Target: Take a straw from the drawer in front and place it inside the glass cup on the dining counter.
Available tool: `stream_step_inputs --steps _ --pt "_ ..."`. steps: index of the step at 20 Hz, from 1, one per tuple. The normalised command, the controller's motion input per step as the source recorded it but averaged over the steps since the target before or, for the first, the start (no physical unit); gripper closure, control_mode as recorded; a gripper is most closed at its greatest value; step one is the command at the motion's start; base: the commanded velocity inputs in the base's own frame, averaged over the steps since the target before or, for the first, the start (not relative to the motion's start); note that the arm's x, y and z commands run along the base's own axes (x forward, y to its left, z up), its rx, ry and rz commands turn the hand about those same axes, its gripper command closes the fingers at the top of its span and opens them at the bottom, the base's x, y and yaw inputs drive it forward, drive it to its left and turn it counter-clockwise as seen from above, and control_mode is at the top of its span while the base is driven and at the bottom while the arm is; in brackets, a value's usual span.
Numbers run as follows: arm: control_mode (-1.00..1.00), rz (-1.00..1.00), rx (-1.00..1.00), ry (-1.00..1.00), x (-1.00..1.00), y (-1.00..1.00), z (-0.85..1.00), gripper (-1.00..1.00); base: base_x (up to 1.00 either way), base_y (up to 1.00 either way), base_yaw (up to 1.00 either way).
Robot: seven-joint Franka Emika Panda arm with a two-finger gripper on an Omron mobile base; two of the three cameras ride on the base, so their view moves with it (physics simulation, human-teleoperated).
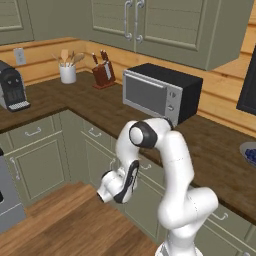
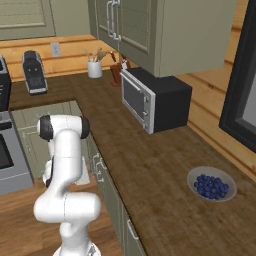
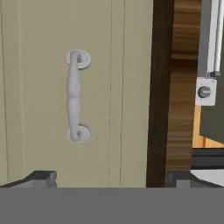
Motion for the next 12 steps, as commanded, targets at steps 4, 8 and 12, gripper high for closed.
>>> stream_step_inputs --steps 4,8,12 --pt "-1.00 -0.02 -0.02 -0.03 0.41 -0.06 -0.10 -1.00 0.00 0.00 0.00" --pt "-1.00 0.00 0.02 0.00 0.36 -0.15 -0.14 -1.00 0.00 0.00 0.00" --pt "-1.00 0.00 0.06 0.00 0.43 -0.18 -0.15 -1.00 0.00 0.00 0.00"
